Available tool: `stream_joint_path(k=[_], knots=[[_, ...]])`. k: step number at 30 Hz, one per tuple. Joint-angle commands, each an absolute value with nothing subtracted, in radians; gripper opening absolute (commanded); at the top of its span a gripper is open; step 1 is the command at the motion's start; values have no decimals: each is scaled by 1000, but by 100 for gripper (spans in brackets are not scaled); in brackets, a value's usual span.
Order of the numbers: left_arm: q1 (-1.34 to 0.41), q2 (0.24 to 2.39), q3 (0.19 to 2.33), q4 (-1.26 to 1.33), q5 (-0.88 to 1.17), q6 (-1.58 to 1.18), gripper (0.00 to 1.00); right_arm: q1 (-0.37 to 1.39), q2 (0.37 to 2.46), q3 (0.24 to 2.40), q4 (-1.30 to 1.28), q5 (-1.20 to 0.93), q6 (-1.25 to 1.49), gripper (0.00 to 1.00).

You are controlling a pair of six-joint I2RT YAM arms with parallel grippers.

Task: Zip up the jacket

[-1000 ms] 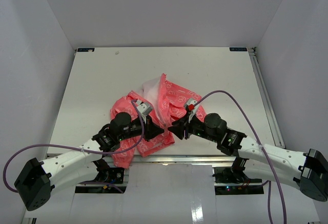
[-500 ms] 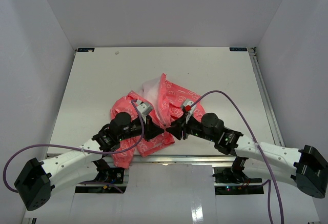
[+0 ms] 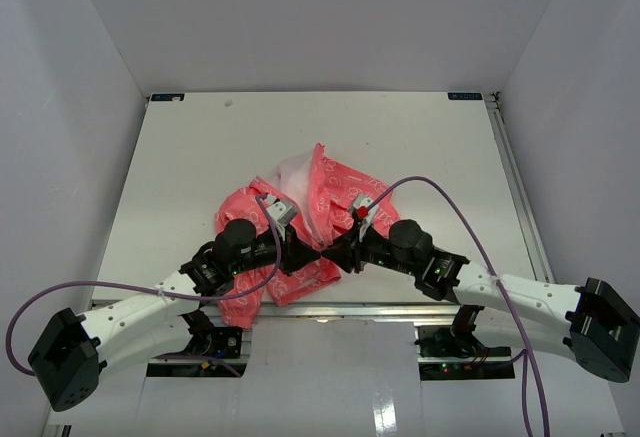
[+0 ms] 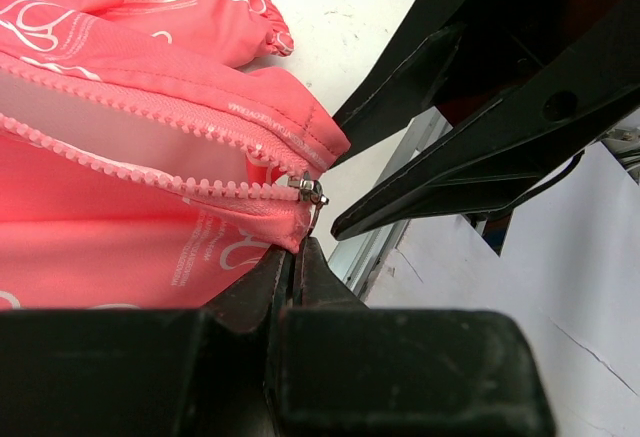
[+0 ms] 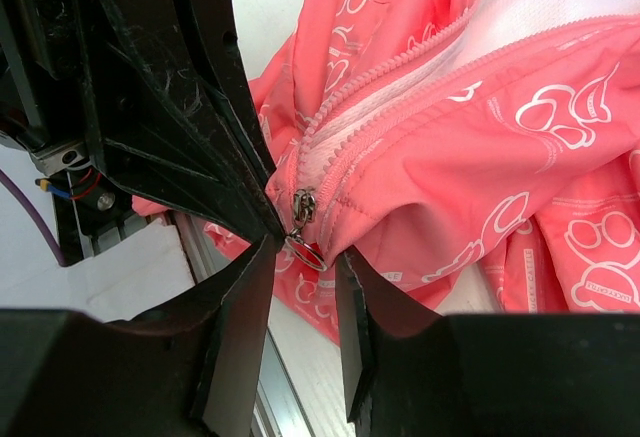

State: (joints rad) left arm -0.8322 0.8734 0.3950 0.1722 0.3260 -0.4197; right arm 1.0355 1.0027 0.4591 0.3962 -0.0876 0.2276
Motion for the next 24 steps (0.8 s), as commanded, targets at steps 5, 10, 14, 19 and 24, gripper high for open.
stream_joint_path(k=[5,10,14,19,24], knots=[[-828,860,414,188,339,-417,0,1041,1014,467,450,-112,226,20],[-827,860,410,183,329,-409,0,1041,1026,500,422,-117,258,8],[-827,855,402,181,311,-398,0,1041,1058,560,404,-142,300,8],[-828,861,388,195,305,-384,0,1039,1147,670,374,-144,332,8],[-827,856,365,217,302,-373,0,1032,1188,724,361,-91,364,8]])
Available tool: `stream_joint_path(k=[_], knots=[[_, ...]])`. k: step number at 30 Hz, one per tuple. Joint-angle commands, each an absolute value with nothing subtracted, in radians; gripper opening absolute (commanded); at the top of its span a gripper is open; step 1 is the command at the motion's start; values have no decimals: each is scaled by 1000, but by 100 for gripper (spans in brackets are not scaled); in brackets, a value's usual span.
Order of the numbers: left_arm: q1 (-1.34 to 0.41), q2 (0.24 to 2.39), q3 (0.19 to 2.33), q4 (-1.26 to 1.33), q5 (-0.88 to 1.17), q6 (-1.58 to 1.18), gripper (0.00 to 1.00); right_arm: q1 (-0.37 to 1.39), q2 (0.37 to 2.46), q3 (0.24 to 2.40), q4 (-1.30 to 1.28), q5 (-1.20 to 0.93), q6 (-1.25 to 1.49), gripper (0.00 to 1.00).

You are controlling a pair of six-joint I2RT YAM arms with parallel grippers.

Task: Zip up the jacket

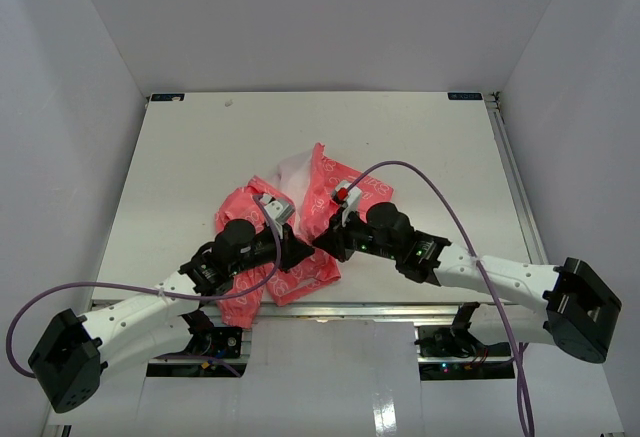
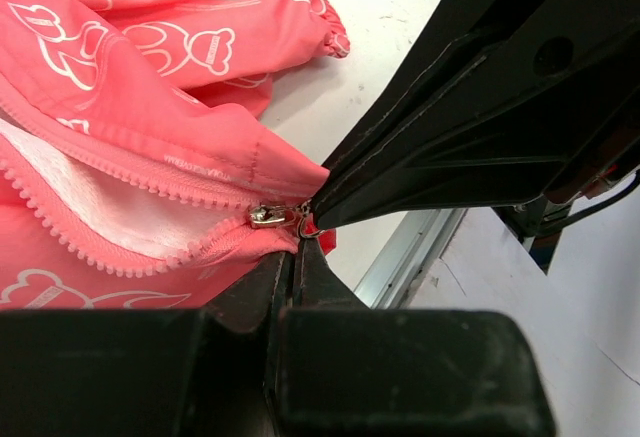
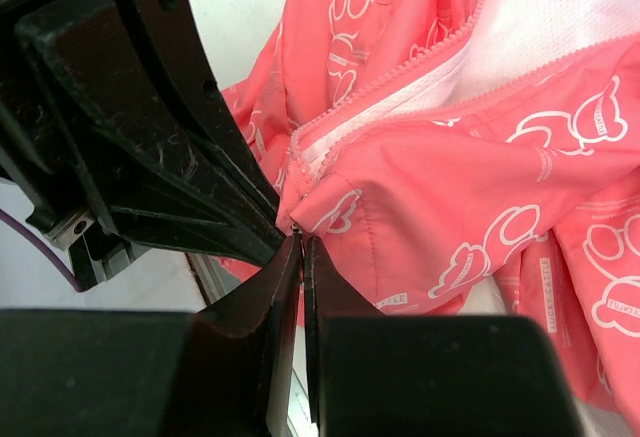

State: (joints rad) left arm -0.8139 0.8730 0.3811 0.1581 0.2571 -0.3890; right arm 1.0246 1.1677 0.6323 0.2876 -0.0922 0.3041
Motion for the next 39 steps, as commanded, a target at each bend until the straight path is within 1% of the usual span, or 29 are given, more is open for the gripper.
stream_joint_path(k=[1,3,5,6,9,13,19,22,24,25,26,28,29,31,34,36,39], knots=[[-827,852,360,219,301,-372,0,1027,1192,730,360,-74,372,8],[-828,843,353,222,299,-371,0,1019,1195,736,350,-64,382,8],[-828,828,350,217,295,-371,0,1019,1188,724,340,-76,380,11],[-828,822,350,214,292,-371,0,1018,1180,714,337,-84,377,14],[-827,808,350,212,293,-374,0,1017,1154,683,321,-118,343,28],[-827,794,351,216,306,-381,0,1019,1094,676,242,-146,280,37],[-827,778,357,190,315,-407,0,1019,936,692,38,-5,175,48],[-827,782,356,187,326,-414,0,1019,917,765,-82,90,112,51],[-828,789,356,196,334,-420,0,1020,929,846,-133,112,36,52],[-828,793,356,199,341,-421,0,1024,942,864,-140,109,-22,54],[-828,797,356,202,350,-423,0,1031,955,877,-134,105,-94,58],[-827,806,360,202,360,-432,0,1099,946,822,-72,202,-292,59],[-827,807,360,204,366,-433,0,1135,932,819,-33,207,-302,58],[-827,808,352,210,375,-436,0,1241,871,711,88,337,-467,60],[-824,808,337,235,387,-448,0,1359,792,508,305,418,-712,60],[-820,811,333,247,409,-456,0,1435,766,385,411,509,-864,60],[-817,812,337,253,424,-458,0,1521,773,332,491,616,-924,60]])
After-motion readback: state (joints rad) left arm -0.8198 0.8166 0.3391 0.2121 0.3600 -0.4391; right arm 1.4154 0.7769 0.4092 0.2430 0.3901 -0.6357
